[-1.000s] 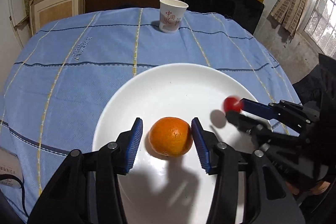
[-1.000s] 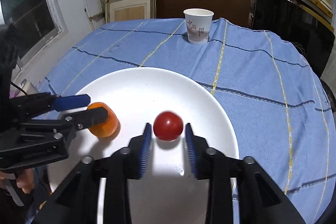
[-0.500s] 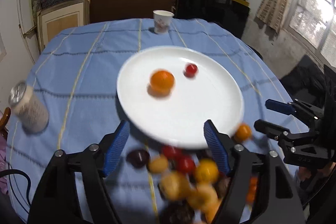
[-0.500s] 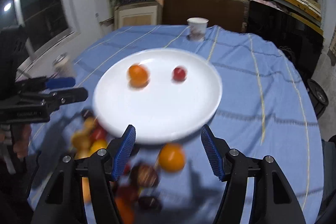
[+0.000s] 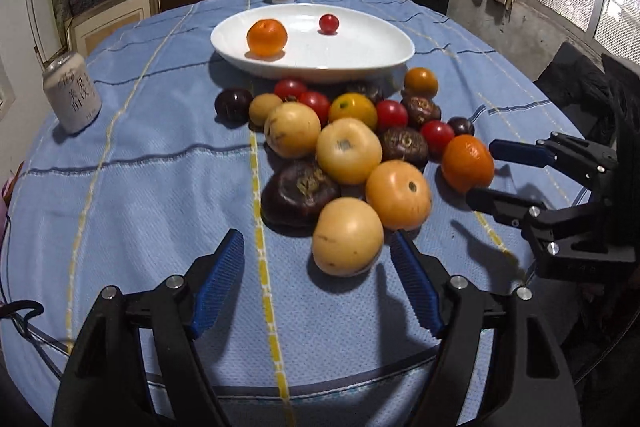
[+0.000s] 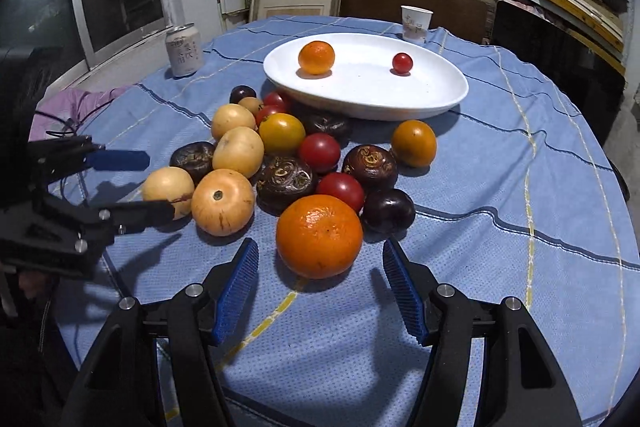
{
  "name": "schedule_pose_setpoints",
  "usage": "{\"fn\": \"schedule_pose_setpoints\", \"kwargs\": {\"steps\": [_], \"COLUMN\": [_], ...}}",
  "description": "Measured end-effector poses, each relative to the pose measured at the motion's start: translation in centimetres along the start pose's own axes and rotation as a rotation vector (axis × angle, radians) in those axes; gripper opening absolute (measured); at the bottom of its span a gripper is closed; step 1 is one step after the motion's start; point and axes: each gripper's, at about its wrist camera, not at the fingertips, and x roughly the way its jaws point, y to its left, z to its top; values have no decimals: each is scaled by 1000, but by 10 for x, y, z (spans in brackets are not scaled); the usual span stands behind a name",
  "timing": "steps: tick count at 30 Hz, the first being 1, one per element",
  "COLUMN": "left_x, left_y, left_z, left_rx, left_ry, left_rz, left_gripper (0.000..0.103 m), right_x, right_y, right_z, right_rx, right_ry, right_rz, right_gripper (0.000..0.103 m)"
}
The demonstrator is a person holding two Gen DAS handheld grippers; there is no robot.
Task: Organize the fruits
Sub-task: 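Grasp a pale yellow fruit with the left tool while the right tool grasps an orange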
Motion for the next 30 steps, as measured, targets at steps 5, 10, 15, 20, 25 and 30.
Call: {"fn": "schedule_pose_setpoints", "kwargs": {"steps": [5,10,15,20,25,30], "left_x": [8,8,-1,-11,-10,-9], "left_y": [-5,-15,-8,-7,-4,-2], "left_z": [-3,-6,-7,-8,-7,-7], "left_rx": [-14,37,-4,-13,-29,-42], "left_ry": [-15,-49,-102,-160,-159,-150], "left_rz": [11,2,-43,-70,-75,-77], "left_gripper": [58,34,34,34,34,34], "right_x": [-1,1,1,2,9,14], "right_y": [-6,-15,-12,-3,6,4], "right_z": [-4,-5,-5,-5,3,7], "right_rx": [27,75,57,8,-3,26], "right_ry": [-20,-14,-21,-10,15,11], "right_rz": [18,50,45,18,0,-24], "right_gripper": [65,65,65,65,65,47]}}
